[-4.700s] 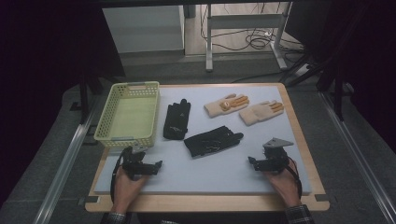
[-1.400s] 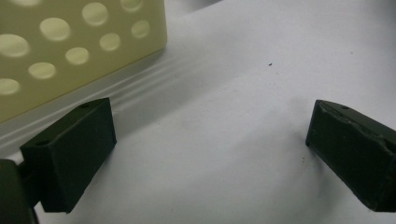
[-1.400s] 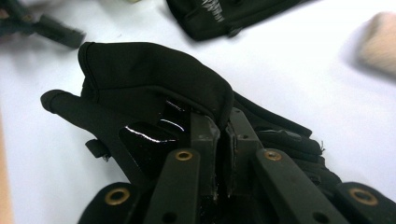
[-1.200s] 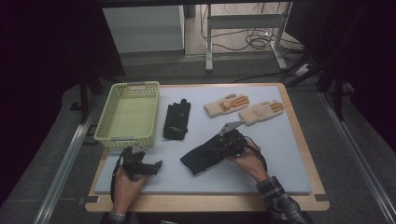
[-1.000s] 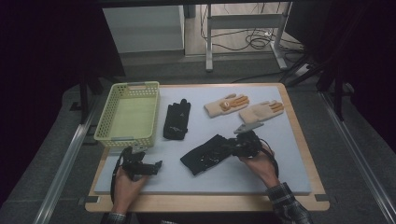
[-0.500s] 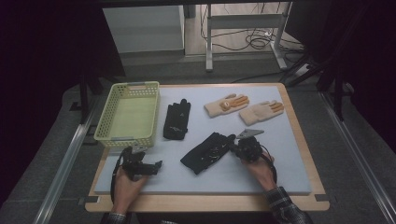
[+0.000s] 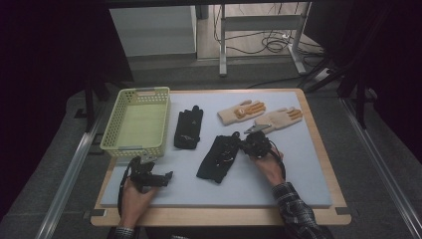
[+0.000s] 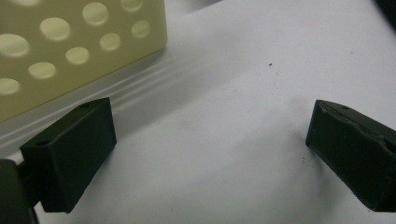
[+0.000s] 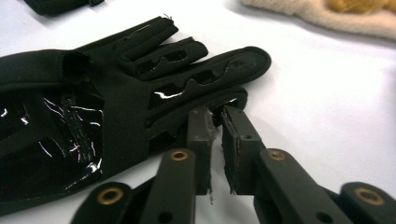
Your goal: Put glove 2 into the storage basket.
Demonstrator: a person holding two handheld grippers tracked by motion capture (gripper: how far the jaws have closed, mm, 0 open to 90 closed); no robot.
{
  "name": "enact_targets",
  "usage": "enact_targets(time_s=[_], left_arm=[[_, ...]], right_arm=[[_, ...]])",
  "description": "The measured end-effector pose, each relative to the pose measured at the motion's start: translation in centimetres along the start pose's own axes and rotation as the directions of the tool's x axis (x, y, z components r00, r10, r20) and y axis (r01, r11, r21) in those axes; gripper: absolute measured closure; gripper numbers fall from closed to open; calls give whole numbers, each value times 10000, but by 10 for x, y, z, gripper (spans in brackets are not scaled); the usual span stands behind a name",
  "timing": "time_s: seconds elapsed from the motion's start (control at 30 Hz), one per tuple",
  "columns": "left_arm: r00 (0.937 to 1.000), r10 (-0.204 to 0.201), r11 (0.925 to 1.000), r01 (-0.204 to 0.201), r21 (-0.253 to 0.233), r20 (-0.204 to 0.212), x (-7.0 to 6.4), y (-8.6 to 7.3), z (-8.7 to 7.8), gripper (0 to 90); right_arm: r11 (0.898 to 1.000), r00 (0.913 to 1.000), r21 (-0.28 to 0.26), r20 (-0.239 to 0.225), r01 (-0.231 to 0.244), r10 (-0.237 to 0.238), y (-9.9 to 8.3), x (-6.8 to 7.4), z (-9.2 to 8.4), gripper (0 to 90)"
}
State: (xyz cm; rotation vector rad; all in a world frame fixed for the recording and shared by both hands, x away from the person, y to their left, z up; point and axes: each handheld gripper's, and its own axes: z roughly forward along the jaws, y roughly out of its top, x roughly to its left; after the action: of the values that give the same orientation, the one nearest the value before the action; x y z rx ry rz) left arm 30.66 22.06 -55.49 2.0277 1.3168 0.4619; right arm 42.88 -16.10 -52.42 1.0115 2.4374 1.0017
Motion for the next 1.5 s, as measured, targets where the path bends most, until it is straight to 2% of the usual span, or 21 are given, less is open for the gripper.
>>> enact_targets(time_s=[0.17,0.27,0.5,0.7,0.83,0.87,0.97,1.07,1.13,1.23,1.37,1.4,1.43,1.5], left_arm=[[10000,0,10000,0,2,0,0,0,0,20],[10000,1,10000,-1,1,-1,0,0,0,20],[10000,48,10000,-48,36,-12,0,0,0,20],[10000,34,10000,-34,28,-6,0,0,0,20],[10000,64,10000,-64,57,-4,0,0,0,20],[10000,12,10000,-12,4,-1,0,0,0,20],[10000,17,10000,-17,9,1,0,0,0,20],[10000,58,10000,-58,31,-3,0,0,0,20],[10000,11,10000,-11,-8,-6,0,0,0,20],[10000,18,10000,-18,-3,7,0,0,0,20],[10000,4,10000,-4,0,12,0,0,0,20],[10000,4,10000,-4,3,10,0,0,0,20],[10000,7,10000,-7,2,12,0,0,0,20],[10000,-4,10000,4,-6,18,0,0,0,20]], right_arm=[[9980,9984,-454,-383,-428,411,9,-3,-11,703],[9986,9991,-512,-403,-165,144,19,2,-11,662],[9978,9971,-601,-718,-277,233,22,7,-11,609],[9977,9940,-673,-1095,-88,14,37,18,-3,567],[9985,9902,-547,-1388,52,-127,51,28,9,538],[9988,9882,-457,-1512,191,-258,60,34,17,510],[9988,9877,-376,-1516,319,-372,69,41,25,490],[9976,9820,-308,-1765,621,-665,87,54,45,481],[9971,9811,-305,-1786,696,-739,90,56,48,481],[9965,9738,-254,-2116,801,-836,103,64,64,481],[9942,9725,-293,-2063,1039,-1078,117,71,82,472],[9944,9717,-240,-2112,1031,-1058,124,72,93,441],[9944,9717,-240,-2112,1031,-1058,124,72,93,441],[9945,9732,-132,-2053,1035,-1040,128,74,107,385]])
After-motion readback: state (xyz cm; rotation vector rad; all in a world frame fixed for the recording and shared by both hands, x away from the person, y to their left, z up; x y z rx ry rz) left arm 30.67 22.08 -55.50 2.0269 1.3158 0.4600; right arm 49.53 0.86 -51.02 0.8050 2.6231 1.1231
